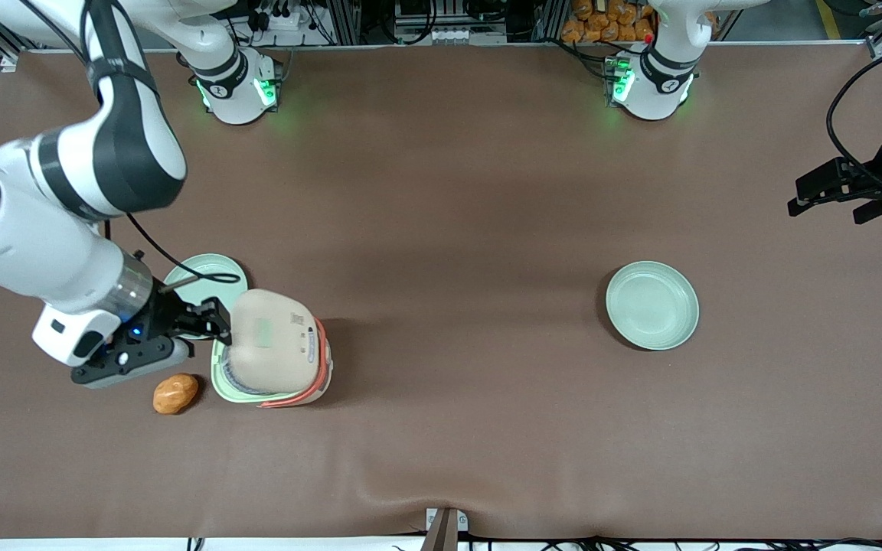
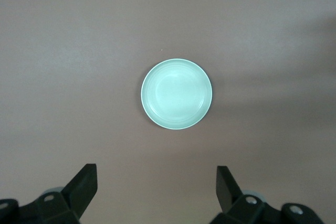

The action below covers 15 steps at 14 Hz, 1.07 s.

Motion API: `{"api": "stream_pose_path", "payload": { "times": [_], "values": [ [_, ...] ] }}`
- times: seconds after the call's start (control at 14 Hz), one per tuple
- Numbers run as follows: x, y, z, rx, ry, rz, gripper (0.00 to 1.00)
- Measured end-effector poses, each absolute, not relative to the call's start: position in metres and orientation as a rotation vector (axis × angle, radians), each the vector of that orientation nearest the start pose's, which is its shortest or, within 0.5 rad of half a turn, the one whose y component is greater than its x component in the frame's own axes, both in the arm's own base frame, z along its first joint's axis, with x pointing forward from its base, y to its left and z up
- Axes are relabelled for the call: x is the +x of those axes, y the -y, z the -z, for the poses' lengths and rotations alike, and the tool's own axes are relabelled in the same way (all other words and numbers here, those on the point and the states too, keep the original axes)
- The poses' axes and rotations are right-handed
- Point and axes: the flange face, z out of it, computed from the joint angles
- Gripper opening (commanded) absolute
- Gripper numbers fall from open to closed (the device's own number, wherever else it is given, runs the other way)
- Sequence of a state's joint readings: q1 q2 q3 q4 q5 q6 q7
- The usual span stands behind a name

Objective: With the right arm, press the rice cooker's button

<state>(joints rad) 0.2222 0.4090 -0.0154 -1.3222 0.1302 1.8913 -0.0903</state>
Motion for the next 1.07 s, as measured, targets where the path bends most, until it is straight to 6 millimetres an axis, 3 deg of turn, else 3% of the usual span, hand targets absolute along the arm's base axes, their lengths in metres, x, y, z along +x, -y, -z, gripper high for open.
{"api": "stream_pose_path", "payload": {
  "times": [0.29,0.5,0.86,1.07],
  "values": [
    [0.645,-0.147,-0.552,-2.979,0.415,0.118,1.0],
    [0.61,-0.143,-0.593,-2.963,0.417,0.078,1.0],
    [0.563,-0.083,-0.65,-2.995,0.269,-0.012,1.0],
    [0.544,-0.036,-0.665,-3.007,0.153,-0.07,1.0]
  ]
}}
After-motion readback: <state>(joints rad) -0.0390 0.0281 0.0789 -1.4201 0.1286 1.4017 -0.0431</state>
